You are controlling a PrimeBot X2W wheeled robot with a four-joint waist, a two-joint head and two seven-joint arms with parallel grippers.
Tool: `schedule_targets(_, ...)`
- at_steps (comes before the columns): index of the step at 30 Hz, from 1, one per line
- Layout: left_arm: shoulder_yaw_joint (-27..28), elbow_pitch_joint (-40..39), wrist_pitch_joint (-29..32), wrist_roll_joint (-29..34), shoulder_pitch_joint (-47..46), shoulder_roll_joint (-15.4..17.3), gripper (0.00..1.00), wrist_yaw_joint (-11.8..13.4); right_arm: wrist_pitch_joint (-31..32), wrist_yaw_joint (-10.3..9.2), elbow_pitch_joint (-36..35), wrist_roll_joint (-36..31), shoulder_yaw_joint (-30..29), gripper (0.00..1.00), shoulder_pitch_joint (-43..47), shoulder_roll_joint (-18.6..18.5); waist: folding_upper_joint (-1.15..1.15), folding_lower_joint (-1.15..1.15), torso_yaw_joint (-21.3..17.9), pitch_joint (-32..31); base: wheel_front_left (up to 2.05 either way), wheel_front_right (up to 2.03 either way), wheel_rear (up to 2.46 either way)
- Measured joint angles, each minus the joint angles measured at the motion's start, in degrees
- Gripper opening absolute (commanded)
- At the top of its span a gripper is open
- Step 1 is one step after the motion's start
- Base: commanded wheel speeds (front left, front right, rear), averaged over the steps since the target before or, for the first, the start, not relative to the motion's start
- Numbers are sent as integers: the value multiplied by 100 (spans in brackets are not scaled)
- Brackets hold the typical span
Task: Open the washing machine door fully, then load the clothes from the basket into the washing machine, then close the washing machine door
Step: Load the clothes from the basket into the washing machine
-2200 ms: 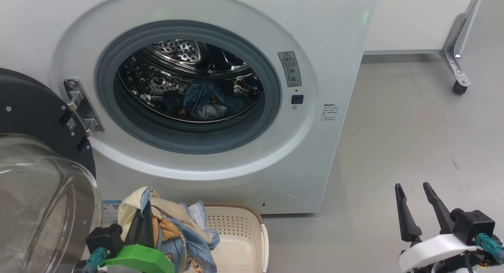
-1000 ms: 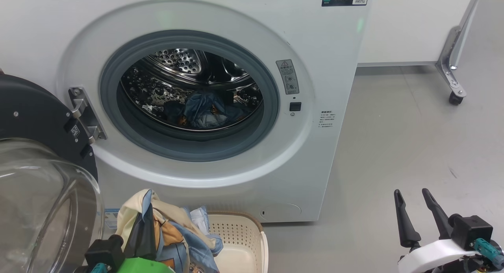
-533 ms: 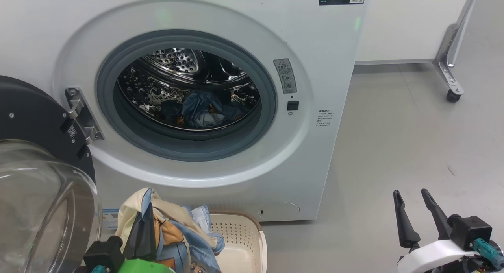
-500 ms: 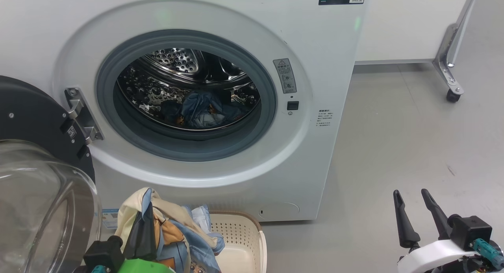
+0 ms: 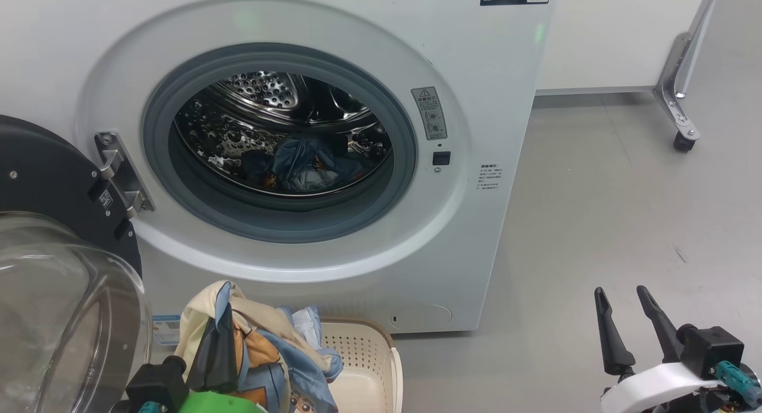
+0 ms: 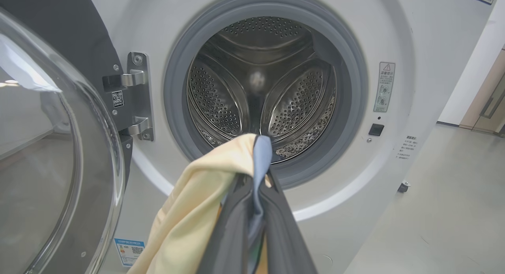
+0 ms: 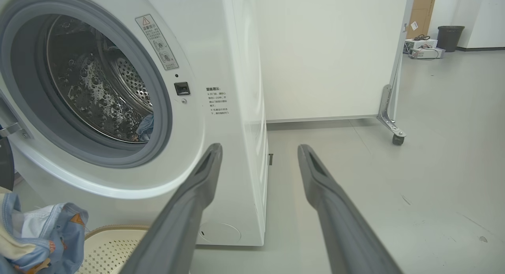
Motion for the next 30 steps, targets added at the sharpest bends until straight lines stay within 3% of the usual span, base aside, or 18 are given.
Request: schedule_targets(30,75,-55,0,35,-412,15,0,49,0,0,-109,0,141,100,-213,107,0,0,-508,607,0,0,0)
